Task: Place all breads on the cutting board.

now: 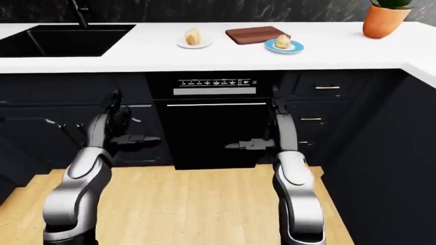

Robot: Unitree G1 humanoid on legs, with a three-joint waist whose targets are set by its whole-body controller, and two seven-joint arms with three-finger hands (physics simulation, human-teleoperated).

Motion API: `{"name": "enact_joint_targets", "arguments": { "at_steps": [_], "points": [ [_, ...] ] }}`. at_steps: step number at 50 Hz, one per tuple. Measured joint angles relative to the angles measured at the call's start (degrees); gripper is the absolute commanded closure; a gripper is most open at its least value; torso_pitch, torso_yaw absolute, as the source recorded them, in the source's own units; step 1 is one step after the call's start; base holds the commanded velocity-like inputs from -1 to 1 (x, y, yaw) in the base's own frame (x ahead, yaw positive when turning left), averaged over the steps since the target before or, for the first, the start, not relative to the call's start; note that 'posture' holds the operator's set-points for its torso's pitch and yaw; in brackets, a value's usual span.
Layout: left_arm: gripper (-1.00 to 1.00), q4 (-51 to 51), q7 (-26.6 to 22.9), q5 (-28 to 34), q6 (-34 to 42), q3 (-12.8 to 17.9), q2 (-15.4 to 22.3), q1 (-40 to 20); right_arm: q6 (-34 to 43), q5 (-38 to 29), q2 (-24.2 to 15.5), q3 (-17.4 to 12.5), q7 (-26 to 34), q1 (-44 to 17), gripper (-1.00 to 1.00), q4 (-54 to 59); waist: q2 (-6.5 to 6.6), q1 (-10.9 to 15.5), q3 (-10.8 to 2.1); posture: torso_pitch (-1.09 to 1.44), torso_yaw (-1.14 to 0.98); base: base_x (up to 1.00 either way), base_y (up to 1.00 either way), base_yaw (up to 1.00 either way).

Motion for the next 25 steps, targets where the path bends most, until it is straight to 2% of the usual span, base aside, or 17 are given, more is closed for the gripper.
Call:
{"name": "enact_joint_targets", "arguments": {
  "at_steps": [6,11,19,22,25],
  "points": [
    [-1.00,0.1,1.2,-1.8,3.6,0.5,1.5,-4.6,7.6,0.2,-1.7,-1.5,0.5,-5.0,-1.00,-0.7,0.22,0.1,0.21,0.00,0.00,0.00,0.00,0.00],
    [-1.00,1.3,2.3,-3.5,8.1,1.0,2.9,-9.6,13.9,1.3,-4.0,-2.7,0.1,-11.7,-1.00,-1.9,0.23,0.1,0.65,0.00,0.00,0.00,0.00,0.00],
    [-1.00,4.9,4.2,-6.4,11.7,3.5,7.5,-18.3,20.8,3.4,-7.5,-3.2,0.0,-20.1,-1.00,-1.4,0.23,-0.1,0.91,0.00,0.00,0.11,0.00,0.00],
    [-1.00,4.8,4.9,-7.3,12.8,3.5,8.6,-21.0,22.5,3.9,-8.5,-3.6,-0.1,-23.2,-1.00,-1.6,-0.03,-0.1,1.18,0.00,0.00,0.20,0.00,0.00],
    [-1.00,5.0,5.1,-8.3,13.4,3.0,8.9,-22.4,23.2,4.4,-9.1,-3.8,-0.2,-24.3,-1.00,-1.7,0.94,-0.5,1.49,0.00,0.00,0.22,0.00,0.00]
  ]
}}
